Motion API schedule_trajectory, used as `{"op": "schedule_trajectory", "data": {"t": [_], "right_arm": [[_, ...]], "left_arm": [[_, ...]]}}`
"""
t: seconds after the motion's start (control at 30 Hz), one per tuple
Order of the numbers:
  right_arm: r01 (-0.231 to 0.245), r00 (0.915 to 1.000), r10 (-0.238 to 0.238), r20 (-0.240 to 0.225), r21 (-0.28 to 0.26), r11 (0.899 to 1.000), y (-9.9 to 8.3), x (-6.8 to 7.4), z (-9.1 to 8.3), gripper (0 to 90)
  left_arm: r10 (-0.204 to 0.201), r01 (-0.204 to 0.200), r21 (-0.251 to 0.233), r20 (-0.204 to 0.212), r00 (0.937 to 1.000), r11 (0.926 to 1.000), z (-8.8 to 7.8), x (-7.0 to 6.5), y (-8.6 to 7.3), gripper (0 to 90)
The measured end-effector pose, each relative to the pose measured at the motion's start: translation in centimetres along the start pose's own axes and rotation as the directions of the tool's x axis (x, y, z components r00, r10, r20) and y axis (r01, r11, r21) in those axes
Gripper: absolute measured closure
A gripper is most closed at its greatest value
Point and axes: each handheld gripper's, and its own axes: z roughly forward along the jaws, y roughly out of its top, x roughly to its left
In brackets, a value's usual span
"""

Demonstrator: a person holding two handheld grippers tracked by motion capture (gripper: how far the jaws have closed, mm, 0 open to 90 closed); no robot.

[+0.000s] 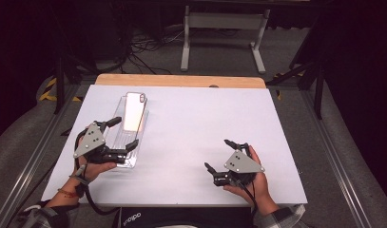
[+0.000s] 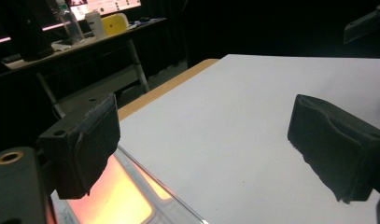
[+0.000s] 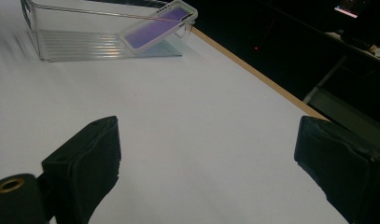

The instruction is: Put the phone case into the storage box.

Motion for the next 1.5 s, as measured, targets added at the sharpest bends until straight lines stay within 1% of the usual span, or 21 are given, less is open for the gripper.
{"op": "schedule_trajectory", "data": {"t": [0.13, 0.23, 0.3, 0.4, 0.53, 0.6, 0.63, 0.7, 0.83, 0.87, 0.9, 0.93, 1.0, 1.07, 1.1, 1.17, 1.27, 1.3, 1.37, 1.47, 1.5], "right_arm": [[-0.004, 1.0, 0.004, -0.004, -0.002, 1.0, 0.1, 0.1, 0.0, 7.9], [-0.002, 1.0, 0.002, -0.007, -0.005, 1.0, 0.2, 0.2, 0.1, 7.9], [-0.002, 1.0, 0.002, -0.008, -0.005, 1.0, 0.2, 0.2, 0.1, 7.9], [-0.006, 0.9999, 0.006, -0.012, -0.005, 1.0, 0.2, 0.2, 0.1, 7.8], [-0.007, 0.9999, 0.007, -0.012, -0.008, 1.0, 0.1, 0.2, 0.0, 7.8], [-0.003, 0.9999, 0.003, -0.012, -0.011, 1.0, 0.2, 0.2, 0.0, 7.8], [-0.003, 0.9999, 0.003, -0.012, -0.011, 1.0, 0.2, 0.2, 0.0, 7.8], [-0.002, 0.9999, 0.002, -0.011, -0.013, 1.0, 0.2, 0.2, 0.0, 7.8], [-0.005, 0.9999, 0.005, -0.012, -0.011, 1.0, 0.1, 0.2, -0.1, 7.9], [-0.009, 0.9999, 0.009, -0.012, -0.012, 1.0, 0.1, 0.2, -0.1, 7.8], [-0.017, 0.9997, 0.017, -0.016, -0.015, 1.0, 0.1, 0.3, -0.2, 7.8], [-0.016, 0.9998, 0.016, -0.015, -0.016, 1.0, 0.1, 0.4, -0.2, 7.8], [-0.011, 0.9997, 0.011, -0.02, -0.013, 1.0, 0.0, 0.5, -0.2, 7.8], [-0.009, 0.9997, 0.009, -0.024, -0.013, 1.0, -0.1, 0.6, -0.1, 7.8], [-0.009, 0.9996, 0.008, -0.028, -0.011, 1.0, -0.1, 0.6, 0.0, 7.8], [-0.005, 0.9994, 0.005, -0.036, -0.01, 1.0, -0.1, 0.7, 0.1, 7.8], [-0.003, 0.9992, 0.002, -0.041, -0.01, 1.0, -0.1, 0.9, 0.2, 7.8], [-0.001, 0.9991, 0.0, -0.043, -0.012, 1.0, -0.1, 0.9, 0.2, 7.8], [0.0, 0.9991, 0.0, -0.042, -0.013, 1.0, -0.1, 0.9, 0.2, 7.7], [-0.007, 0.9992, 0.007, -0.039, -0.013, 1.0, -0.2, 0.8, 0.1, 7.7], [-0.008, 0.9992, 0.008, -0.038, -0.012, 1.0, -0.2, 0.7, 0.1, 7.7]], "left_arm": [[-0.004, 0.004, 0.003, 0.008, 1.0, 1.0, -0.2, -0.4, -0.1, 9.1], [-0.011, 0.011, -0.01, 0.012, 0.9999, 0.9999, -0.4, -0.6, -0.3, 8.8], [-0.009, 0.009, -0.009, 0.013, 0.9999, 0.9999, -0.5, -0.6, -0.3, 8.7], [-0.017, 0.017, -0.006, 0.016, 0.9997, 0.9998, -0.5, -0.9, -0.5, 8.3], [-0.01, 0.01, 0.004, 0.034, 0.9994, 0.9999, -0.4, -1.5, -0.9, 8.1], [-0.003, 0.002, 0.012, 0.036, 0.9993, 0.9999, -0.2, -1.9, -1.1, 7.3], [-0.003, 0.002, 0.012, 0.036, 0.9993, 0.9999, -0.2, -1.9, -1.1, 6.9], [-0.003, 0.002, 0.024, 0.041, 0.9992, 0.9997, 0.0, -2.4, -1.4, 6.7], [-0.005, 0.003, 0.033, 0.057, 0.9984, 0.9994, 0.3, -3.0, -1.6, 6.6], [-0.007, 0.005, 0.027, 0.066, 0.9978, 0.9996, 0.3, -3.0, -1.7, 6.6], [-0.02, 0.019, 0.023, 0.079, 0.9967, 0.9996, 0.4, -3.1, -1.8, 6.7], [-0.018, 0.015, 0.031, 0.082, 0.9965, 0.9994, 0.4, -3.0, -1.9, 6.7], [-0.023, 0.021, 0.031, 0.076, 0.9968, 0.9993, 0.5, -3.2, -2.1, 6.7], [-0.024, 0.021, 0.041, 0.074, 0.9969, 0.9989, 0.5, -3.2, -2.2, 6.8], [-0.031, 0.028, 0.036, 0.07, 0.9971, 0.999, 0.5, -3.3, -2.3, 6.8], [-0.028, 0.025, 0.04, 0.07, 0.9972, 0.9989, 0.4, -3.4, -2.5, 7.0], [-0.037, 0.034, 0.044, 0.065, 0.9972, 0.9985, 0.4, -3.6, -2.8, 7.0], [-0.03, 0.027, 0.05, 0.066, 0.9974, 0.9984, 0.3, -3.7, -2.8, 7.1], [-0.034, 0.031, 0.051, 0.065, 0.9973, 0.9982, 0.4, -3.9, -3.0, 7.0], [-0.023, 0.019, 0.063, 0.058, 0.9981, 0.9978, 0.4, -4.2, -3.2, 7.0], [-0.025, 0.022, 0.06, 0.052, 0.9983, 0.998, 0.4, -4.2, -3.3, 7.0]]}}
